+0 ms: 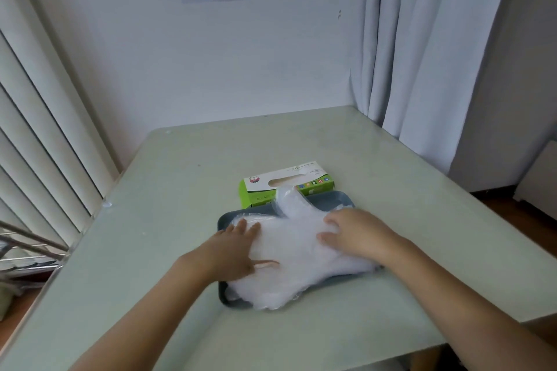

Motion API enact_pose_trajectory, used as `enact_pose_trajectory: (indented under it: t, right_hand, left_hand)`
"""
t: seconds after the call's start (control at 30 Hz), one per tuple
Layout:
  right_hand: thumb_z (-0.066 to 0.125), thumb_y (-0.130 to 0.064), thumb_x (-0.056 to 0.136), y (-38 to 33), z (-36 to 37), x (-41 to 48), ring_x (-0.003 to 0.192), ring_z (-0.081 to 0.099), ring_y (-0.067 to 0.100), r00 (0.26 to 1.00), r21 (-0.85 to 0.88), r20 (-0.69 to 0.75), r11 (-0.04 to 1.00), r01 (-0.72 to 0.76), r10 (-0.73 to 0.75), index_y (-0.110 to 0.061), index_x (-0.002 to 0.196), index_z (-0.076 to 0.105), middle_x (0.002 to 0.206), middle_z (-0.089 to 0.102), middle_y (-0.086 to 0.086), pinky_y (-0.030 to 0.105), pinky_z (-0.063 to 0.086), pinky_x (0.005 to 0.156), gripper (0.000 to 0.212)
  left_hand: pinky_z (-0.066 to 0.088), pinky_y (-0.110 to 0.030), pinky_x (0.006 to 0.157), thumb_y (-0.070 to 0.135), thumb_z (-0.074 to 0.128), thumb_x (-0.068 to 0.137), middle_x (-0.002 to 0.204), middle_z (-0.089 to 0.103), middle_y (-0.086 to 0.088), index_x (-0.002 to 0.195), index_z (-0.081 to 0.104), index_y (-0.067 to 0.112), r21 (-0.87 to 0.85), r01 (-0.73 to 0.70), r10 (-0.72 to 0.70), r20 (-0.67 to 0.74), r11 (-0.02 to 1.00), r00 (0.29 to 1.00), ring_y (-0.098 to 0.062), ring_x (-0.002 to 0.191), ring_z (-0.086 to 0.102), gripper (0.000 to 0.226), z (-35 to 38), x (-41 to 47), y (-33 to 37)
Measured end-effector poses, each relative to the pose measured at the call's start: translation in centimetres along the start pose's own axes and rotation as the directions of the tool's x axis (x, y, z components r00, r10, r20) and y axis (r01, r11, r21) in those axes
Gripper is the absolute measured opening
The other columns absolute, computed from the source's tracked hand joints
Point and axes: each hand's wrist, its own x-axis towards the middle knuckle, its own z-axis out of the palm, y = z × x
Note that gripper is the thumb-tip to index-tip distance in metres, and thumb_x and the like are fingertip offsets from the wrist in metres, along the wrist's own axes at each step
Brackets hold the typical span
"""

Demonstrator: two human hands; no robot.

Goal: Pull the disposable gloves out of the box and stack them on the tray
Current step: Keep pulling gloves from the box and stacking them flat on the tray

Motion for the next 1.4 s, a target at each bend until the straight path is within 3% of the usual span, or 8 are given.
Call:
enact_pose_trajectory:
  t: [0.13,0.3,0.47,0.67,0.9,1.13,1.3,1.4]
  right_hand:
    - [0.056,-0.028,0.092,-0.4,-2.8,2.4,0.105,0.058,0.021,0.964,0.135,-0.256,0.985,0.107,-0.069,-0.015,0.113,0.066,0.116,0.065,0.003,0.029,0.044,0.086,0.027]
    - [0.048,-0.015,0.097,-0.9,-4.3,8.0,0.119,0.049,0.02,0.959,0.129,-0.19,0.963,0.237,-0.211,-0.023,0.121,0.062,0.127,0.051,0.003,0.024,0.034,0.097,0.029]
    - [0.049,-0.008,0.096,-2.1,-3.7,12.6,0.123,0.042,0.025,0.95,0.054,-0.12,0.953,0.297,-0.289,-0.02,0.114,0.07,0.132,0.048,0.011,0.028,0.033,0.101,0.03]
    - [0.055,-0.04,0.095,-2.0,-1.2,16.2,0.136,0.025,0.021,0.936,-0.009,-0.003,0.936,0.352,-0.352,-0.024,0.115,0.071,0.144,0.042,0.007,0.031,0.024,0.109,0.03]
    - [0.063,-0.025,0.091,-1.7,-0.5,16.7,0.13,0.037,0.017,0.879,0.073,-0.165,0.883,0.463,-0.447,-0.01,0.094,0.077,0.133,0.055,0.004,0.018,0.026,0.1,0.021]
    - [0.074,-0.009,0.08,-0.6,0.2,16.5,0.089,0.054,-0.003,0.91,0.486,-0.339,0.785,0.385,-0.237,-0.01,0.08,0.077,0.112,0.06,-0.003,0.001,0.038,0.076,0.004]
    - [0.074,-0.009,0.081,-0.3,-0.3,16.6,0.089,0.057,0.002,0.935,0.696,-0.344,0.643,0.318,-0.09,-0.007,0.087,0.075,0.108,0.059,-0.006,0.001,0.04,0.073,0.007]
    - [0.072,-0.008,0.083,0.0,-0.5,16.7,0.092,0.058,0.007,0.959,0.856,-0.282,0.456,0.244,0.018,-0.01,0.084,0.072,0.109,0.06,-0.004,0.011,0.043,0.079,0.002]
  left_hand:
    - [0.042,-0.024,0.094,0.056,0.054,0.089,0.135,0.055,0.006,0.136,0.05,0.029,-0.328,0.019,-0.078,-0.168,0.945,0.983,-0.016,0.12,0.053,0.054,-3.6,0.6,-1.8]
    - [0.042,-0.023,0.093,0.036,0.056,0.094,0.121,0.064,0.004,0.126,0.06,0.019,-0.577,-0.043,-0.175,-0.317,0.816,0.932,-0.01,0.105,0.059,0.037,-6.0,3.3,-4.4]
    - [0.04,-0.024,0.097,0.038,0.062,0.091,0.127,0.061,0.001,0.129,0.058,0.017,-0.655,-0.064,-0.197,-0.317,0.753,0.928,-0.013,0.115,0.056,0.043,-5.7,6.5,-5.0]
    - [0.027,-0.02,0.101,0.041,0.076,0.078,0.149,0.039,0.007,0.145,0.039,0.028,-0.608,-0.066,-0.13,-0.272,0.791,0.954,-0.013,0.137,0.035,0.078,-3.8,9.2,-4.6]
    - [0.02,-0.02,0.111,0.045,0.074,0.079,0.149,0.032,0.014,0.145,0.038,0.031,-0.651,-0.145,-0.068,-0.29,0.745,0.955,-0.005,0.142,0.025,0.077,-1.4,11.0,-5.5]
    - [0.021,-0.017,0.108,0.043,0.074,0.079,0.151,0.03,0.011,0.145,0.04,0.028,-0.659,-0.183,-0.052,-0.32,0.729,0.946,-0.005,0.137,0.032,0.075,-0.7,11.5,-5.8]
    - [0.023,-0.016,0.105,0.044,0.073,0.08,0.146,0.033,0.015,0.145,0.039,0.029,-0.66,-0.189,-0.039,-0.315,0.727,0.948,-0.004,0.133,0.035,0.075,-0.8,11.6,-5.9]
    - [0.024,-0.017,0.103,0.046,0.072,0.081,0.142,0.03,0.018,0.145,0.039,0.032,-0.656,-0.159,-0.035,-0.272,0.738,0.962,-0.005,0.13,0.035,0.073,-1.2,11.5,-5.8]
